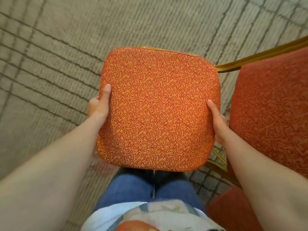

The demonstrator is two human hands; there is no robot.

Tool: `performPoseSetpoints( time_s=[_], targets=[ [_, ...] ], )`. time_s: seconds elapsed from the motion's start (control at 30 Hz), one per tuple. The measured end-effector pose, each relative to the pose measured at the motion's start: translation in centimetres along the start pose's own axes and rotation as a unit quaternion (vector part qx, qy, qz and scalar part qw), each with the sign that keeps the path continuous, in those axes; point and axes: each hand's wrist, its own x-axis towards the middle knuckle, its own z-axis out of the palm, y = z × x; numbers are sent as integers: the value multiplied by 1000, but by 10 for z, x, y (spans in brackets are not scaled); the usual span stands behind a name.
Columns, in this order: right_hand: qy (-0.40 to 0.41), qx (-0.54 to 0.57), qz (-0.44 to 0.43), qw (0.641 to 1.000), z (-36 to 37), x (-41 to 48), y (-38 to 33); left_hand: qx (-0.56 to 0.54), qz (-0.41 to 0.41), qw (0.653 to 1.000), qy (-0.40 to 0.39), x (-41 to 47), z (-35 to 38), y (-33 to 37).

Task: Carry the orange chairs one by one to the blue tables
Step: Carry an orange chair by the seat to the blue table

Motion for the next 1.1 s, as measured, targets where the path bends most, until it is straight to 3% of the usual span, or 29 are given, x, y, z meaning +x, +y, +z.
performPoseSetpoints(
  time_s=[0.23,0.57,0.9,1.1],
  targets=[
    [-11,-15,-45,999,-10,-58,-44,8,15,1000,15,-42,-45,21],
    [-75,-57,-66,993,3,-115,-84,-76,15,997,29,-76,-97,26],
    [-114,-110,-71,985,67,-125,-92,-145,1,989,22,-50,-161,2],
    [-148,-130,-83,977,143,-143,-99,-166,-14,986,9,-9,-221,-5]
  ],
)
